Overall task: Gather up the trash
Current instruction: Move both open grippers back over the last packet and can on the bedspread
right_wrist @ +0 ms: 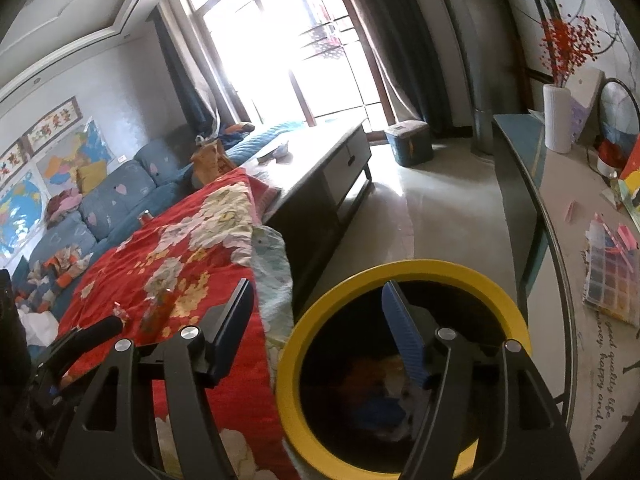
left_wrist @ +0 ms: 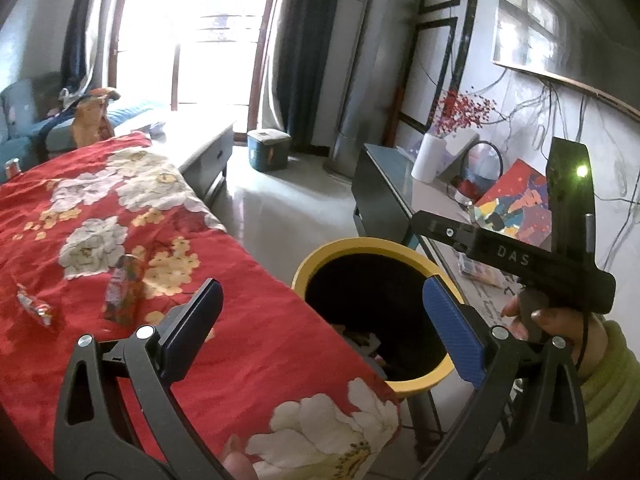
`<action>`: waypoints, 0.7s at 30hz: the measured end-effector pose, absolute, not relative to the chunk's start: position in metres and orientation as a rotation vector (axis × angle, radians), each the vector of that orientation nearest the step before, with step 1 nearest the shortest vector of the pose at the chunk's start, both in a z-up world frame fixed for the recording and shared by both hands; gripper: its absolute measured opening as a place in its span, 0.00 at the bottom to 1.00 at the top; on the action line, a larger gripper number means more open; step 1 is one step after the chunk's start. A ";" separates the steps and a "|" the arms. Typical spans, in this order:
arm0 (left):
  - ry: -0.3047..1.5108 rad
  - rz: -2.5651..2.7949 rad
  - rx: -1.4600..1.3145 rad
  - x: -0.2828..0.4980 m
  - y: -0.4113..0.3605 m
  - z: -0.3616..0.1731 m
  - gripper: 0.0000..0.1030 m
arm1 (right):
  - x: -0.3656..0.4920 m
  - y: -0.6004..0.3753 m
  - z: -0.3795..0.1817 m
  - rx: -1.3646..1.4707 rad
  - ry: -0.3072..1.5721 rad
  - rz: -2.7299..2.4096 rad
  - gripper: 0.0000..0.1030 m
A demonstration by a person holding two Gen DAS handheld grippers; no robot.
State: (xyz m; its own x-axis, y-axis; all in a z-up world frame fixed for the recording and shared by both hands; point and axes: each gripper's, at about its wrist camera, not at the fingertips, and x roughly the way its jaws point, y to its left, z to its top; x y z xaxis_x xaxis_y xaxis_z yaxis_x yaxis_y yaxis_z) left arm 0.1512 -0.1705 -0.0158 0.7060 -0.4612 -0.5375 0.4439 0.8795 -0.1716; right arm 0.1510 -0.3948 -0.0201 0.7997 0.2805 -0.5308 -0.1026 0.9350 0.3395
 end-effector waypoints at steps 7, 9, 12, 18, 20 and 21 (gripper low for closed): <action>0.588 -0.441 -0.053 0.150 -0.146 -0.014 0.89 | 0.150 -0.372 -0.014 0.270 0.611 0.248 0.62; 0.585 -0.430 -0.063 0.150 -0.139 -0.014 0.89 | 0.151 -0.366 -0.014 0.262 0.614 0.262 0.62; 0.581 -0.410 -0.073 0.149 -0.130 -0.013 0.89 | 0.151 -0.354 -0.013 0.243 0.619 0.281 0.62; 0.573 -0.360 -0.105 0.147 -0.105 -0.014 0.89 | 0.151 -0.330 -0.011 0.207 0.627 0.315 0.69; 0.565 -0.342 -0.115 0.148 -0.096 -0.014 0.89 | 0.149 -0.324 -0.010 0.196 0.626 0.320 0.69; 0.562 -0.334 -0.120 0.147 -0.093 -0.014 0.89 | 0.150 -0.321 -0.010 0.193 0.628 0.327 0.69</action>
State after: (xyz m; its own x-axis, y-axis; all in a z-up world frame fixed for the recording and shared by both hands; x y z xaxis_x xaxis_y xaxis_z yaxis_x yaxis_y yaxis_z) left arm 0.1475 -0.0926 -0.0144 0.7940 -0.3421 -0.5025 0.2772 0.9394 -0.2016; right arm 0.1495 -0.3206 -0.0103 0.7606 0.3559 -0.5430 -0.2402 0.9313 0.2739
